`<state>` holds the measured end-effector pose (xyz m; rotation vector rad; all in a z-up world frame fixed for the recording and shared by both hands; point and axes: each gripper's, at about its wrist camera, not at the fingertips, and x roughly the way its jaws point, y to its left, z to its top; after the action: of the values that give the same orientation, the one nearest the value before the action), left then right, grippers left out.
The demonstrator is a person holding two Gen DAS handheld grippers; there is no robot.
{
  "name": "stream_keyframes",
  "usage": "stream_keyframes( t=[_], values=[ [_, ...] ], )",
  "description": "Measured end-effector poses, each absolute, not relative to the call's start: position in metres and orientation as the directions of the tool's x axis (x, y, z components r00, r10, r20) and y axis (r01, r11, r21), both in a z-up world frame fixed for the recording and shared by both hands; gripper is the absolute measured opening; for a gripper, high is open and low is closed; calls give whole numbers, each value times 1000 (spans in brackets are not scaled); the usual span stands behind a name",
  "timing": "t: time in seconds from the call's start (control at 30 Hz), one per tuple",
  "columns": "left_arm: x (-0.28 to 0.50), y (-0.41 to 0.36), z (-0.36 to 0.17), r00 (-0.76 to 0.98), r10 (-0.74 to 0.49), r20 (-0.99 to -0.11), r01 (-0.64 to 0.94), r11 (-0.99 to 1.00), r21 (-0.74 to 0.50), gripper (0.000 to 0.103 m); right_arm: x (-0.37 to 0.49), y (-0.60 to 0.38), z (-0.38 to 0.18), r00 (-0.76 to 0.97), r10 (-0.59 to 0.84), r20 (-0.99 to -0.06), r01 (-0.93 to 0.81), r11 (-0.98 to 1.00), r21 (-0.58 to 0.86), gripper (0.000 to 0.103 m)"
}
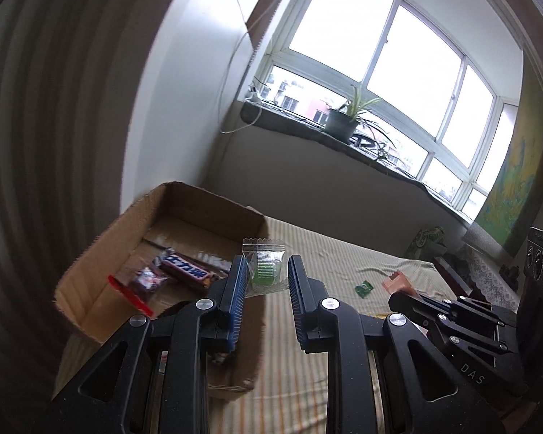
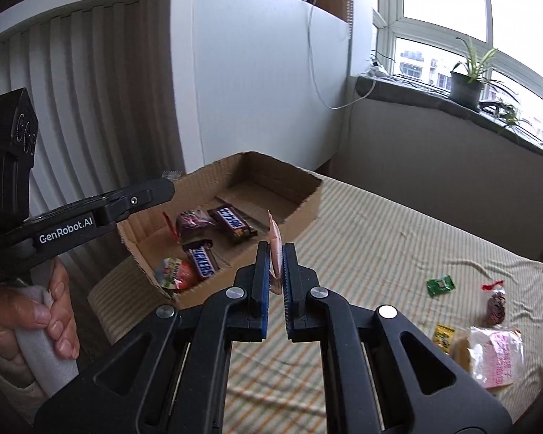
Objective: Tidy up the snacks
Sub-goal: 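Carry both candies to the cardboard box and open both tools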
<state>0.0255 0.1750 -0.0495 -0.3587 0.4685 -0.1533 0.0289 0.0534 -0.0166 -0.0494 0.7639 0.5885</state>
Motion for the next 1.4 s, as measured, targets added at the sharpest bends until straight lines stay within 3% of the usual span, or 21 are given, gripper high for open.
stream_keyframes(
  t=[0.2, 0.57, 0.6, 0.63, 0.67, 0.7, 0.73, 1.4],
  values=[
    [19, 222, -60, 889, -131, -438, -51, 923, -381, 22, 39, 107, -17, 522, 559, -644, -600, 778, 189, 6],
    [38, 225, -77, 866, -148, -478, -57, 920, -389, 25, 88, 143, -18, 503, 584, -637, -649, 742, 168, 10],
    [39, 227, -78, 862, -149, -484, -62, 918, -392, 33, 92, 145, -20, 504, 580, -640, -648, 744, 164, 19],
    [41, 228, -79, 859, -151, -488, -64, 916, -396, 41, 95, 146, -20, 505, 584, -636, -647, 744, 169, 34],
    [41, 229, -80, 859, -147, -490, -70, 915, -397, 61, 97, 147, -18, 504, 592, -629, -649, 740, 177, 44],
    [41, 231, -80, 863, -138, -485, -78, 914, -398, 72, 97, 146, -16, 511, 598, -618, -650, 739, 177, 58],
    [39, 232, -79, 868, -127, -480, -86, 913, -399, 72, 97, 143, -12, 527, 598, -604, -645, 744, 173, 60],
    [20, 229, -55, 888, -81, -452, -108, 919, -379, 72, 67, 102, 27, 605, 601, -523, -603, 774, 192, 60]
  ],
)
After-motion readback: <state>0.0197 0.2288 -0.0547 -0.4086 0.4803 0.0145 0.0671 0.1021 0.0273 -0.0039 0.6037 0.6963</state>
